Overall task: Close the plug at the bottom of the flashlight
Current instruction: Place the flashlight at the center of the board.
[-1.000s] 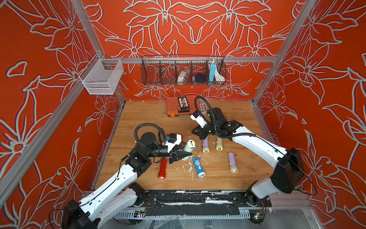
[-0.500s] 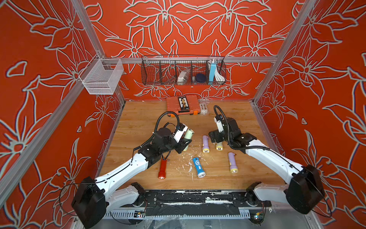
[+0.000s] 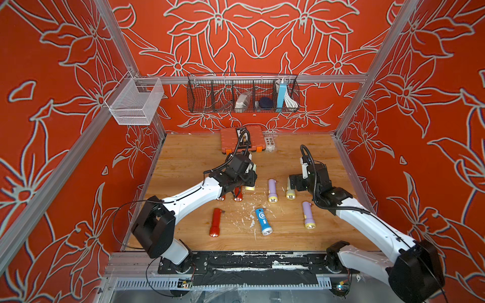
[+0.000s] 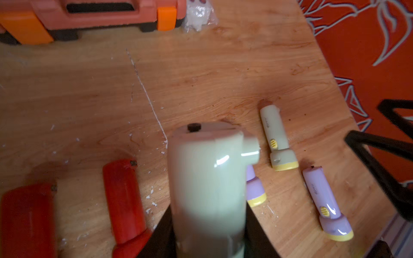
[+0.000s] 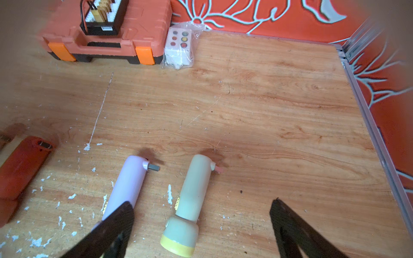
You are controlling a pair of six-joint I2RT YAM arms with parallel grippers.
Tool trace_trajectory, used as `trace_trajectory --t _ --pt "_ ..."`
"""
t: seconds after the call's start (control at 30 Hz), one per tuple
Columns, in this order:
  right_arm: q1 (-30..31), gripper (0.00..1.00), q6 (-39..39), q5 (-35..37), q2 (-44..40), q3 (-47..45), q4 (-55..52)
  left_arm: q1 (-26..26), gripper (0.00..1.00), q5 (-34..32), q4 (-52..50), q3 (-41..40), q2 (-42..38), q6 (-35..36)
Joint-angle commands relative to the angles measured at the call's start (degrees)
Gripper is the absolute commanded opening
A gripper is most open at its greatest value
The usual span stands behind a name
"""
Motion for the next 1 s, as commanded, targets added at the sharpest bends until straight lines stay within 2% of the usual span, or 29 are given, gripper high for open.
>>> trace_trajectory --t 0.0,0.4,0.6,0.97 --pt "-0.6 0.98 1.9 0.8 -1.3 -1.0 2.0 -0.7 0.0 -2.5 -6.8 3.7 3.5 -4.8" --pt "-1.2 0.98 2.6 -0.9 -1.3 -1.0 1.8 -1.8 0.0 -1.3 -11.7 11.2 16.6 -6.3" --pt "-1.3 0.98 2.9 -1.4 -1.1 -1.0 1.8 -1.8 0.05 0.1 -17.0 18.5 23.5 -6.1" --pt "-1.5 0.98 3.6 -1.5 -2.5 -1.0 1.6 -1.8 0.12 0.1 -19.6 21.1 27.1 -6.5"
